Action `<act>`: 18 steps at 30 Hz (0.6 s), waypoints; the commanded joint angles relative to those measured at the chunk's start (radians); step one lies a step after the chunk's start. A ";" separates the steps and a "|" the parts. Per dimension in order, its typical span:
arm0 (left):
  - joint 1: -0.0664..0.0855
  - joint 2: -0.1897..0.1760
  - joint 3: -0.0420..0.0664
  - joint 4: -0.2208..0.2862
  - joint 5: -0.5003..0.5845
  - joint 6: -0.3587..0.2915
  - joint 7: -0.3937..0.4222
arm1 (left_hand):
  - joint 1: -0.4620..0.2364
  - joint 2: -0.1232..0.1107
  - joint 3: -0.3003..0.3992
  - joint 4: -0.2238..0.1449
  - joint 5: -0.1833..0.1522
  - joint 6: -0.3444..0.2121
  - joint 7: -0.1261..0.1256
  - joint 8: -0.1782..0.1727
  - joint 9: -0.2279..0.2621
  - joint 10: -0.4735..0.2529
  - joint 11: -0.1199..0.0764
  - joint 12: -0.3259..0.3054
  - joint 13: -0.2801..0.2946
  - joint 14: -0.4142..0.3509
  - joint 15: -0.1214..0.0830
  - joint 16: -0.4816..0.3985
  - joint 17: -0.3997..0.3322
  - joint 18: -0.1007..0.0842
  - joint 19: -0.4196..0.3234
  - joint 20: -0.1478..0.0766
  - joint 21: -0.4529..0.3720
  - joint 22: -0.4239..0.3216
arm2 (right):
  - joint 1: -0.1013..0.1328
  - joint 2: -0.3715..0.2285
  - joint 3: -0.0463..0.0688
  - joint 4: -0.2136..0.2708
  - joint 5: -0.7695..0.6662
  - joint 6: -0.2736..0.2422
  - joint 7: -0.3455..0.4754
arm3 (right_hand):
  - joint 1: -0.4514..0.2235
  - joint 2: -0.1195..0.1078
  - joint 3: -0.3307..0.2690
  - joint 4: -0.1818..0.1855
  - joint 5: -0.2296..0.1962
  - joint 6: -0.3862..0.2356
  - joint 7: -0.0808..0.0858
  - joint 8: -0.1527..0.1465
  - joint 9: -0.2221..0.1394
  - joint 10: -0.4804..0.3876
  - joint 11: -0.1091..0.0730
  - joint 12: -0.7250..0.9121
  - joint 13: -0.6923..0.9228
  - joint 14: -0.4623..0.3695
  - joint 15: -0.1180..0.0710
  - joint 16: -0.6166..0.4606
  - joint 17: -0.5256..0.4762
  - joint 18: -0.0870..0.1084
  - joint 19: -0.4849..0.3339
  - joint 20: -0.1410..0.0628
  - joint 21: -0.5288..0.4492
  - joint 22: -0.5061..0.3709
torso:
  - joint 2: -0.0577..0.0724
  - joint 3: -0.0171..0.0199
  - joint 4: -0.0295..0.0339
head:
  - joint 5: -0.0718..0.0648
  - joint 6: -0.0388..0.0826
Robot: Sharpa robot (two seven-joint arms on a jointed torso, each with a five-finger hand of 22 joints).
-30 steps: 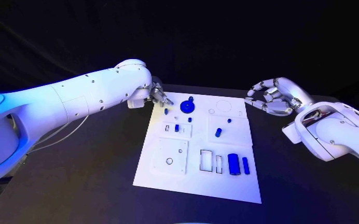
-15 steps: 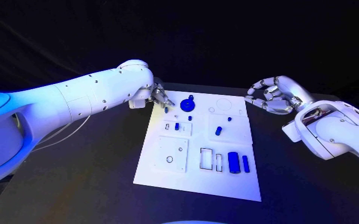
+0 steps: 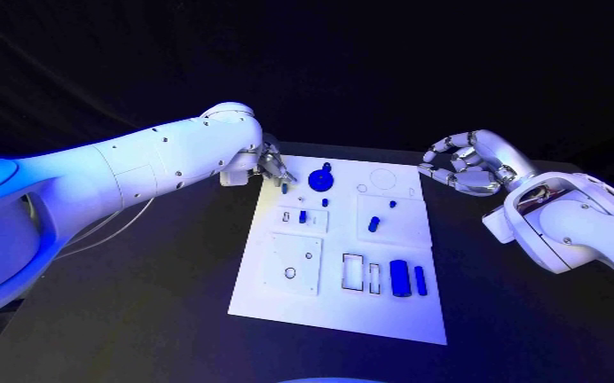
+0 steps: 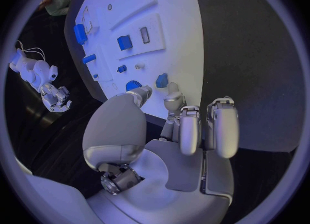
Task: Assemble the parts on the task board
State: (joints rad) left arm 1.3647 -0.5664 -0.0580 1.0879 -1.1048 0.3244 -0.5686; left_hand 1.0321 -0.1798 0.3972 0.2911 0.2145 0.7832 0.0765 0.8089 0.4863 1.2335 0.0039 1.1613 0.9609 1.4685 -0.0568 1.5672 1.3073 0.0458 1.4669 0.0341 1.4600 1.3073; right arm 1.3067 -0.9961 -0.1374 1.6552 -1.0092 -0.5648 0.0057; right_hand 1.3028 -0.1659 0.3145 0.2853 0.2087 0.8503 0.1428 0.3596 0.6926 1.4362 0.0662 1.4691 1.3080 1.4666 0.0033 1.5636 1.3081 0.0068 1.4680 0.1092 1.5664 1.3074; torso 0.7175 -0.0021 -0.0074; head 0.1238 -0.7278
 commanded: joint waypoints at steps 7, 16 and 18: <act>0.000 0.002 0.000 0.004 0.001 0.025 0.004 | 0.034 0.007 -0.007 -0.002 0.000 0.010 0.001 0.007 -0.002 0.006 0.000 0.010 0.002 0.102 -0.002 0.004 0.264 -0.001 0.011 0.001 0.009 0.053 | -0.001 0.002 0.000 0.000 -0.004 0.001 0.008 | -0.006 0.000 -0.001 0.002 -0.004 -0.008 -0.002 0.006 0.001 0.001 -0.004 -0.005 0.121 0.095 -0.009 -0.004 0.225 -0.007 0.102 -0.008 0.004 0.263 | 0.000 -0.0005 0.0011 | -0.001 -0.001; 0.000 0.001 0.000 0.010 0.009 0.026 0.005 | 0.068 0.019 -0.005 -0.004 0.001 0.012 -0.001 0.009 -0.004 0.008 -0.002 0.014 0.002 0.102 -0.003 0.004 0.264 -0.001 0.012 -0.001 0.009 0.055 | -0.001 0.005 0.000 -0.001 -0.004 0.001 0.009 | -0.005 0.001 -0.001 0.002 -0.004 -0.008 -0.002 0.006 0.002 0.001 -0.004 -0.004 0.121 0.095 -0.009 -0.004 0.225 -0.007 0.102 -0.008 0.004 0.263 | 0.000 -0.0007 0.0018 | -0.002 -0.003; 0.000 0.001 0.000 0.011 0.010 0.025 0.004 | 0.070 0.019 -0.005 -0.004 0.001 0.012 -0.001 0.009 -0.004 0.009 -0.002 0.016 0.005 0.102 -0.003 0.004 0.264 -0.002 0.012 -0.001 0.010 0.056 | -0.001 0.005 0.000 -0.002 -0.004 0.001 0.009 | -0.005 0.001 -0.001 0.002 -0.004 -0.008 -0.002 0.006 0.002 0.001 -0.004 -0.004 0.121 0.095 -0.009 -0.004 0.225 -0.007 0.102 -0.008 0.004 0.263 | 0.000 -0.0007 0.0013 | -0.002 -0.002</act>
State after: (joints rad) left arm 1.3646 -0.5668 -0.0580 1.0959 -1.1024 0.3337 -0.5689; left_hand 1.0925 -0.1604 0.3946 0.2884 0.2145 0.7902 0.0765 0.8132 0.4832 1.2370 0.0001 1.1745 0.9653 1.4685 -0.0569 1.5672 1.3073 0.0457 1.4668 0.0340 1.4635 1.3073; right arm 1.3061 -0.9917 -0.1374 1.6537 -1.0091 -0.5651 0.0066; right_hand 1.3028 -0.1659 0.3145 0.2853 0.2088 0.8467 0.1392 0.3596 0.6932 1.4363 0.0662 1.4691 1.3079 1.4666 0.0033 1.5636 1.3079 0.0067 1.4680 0.1092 1.5664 1.3080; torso 0.7176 -0.0028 -0.0058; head 0.1220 -0.7308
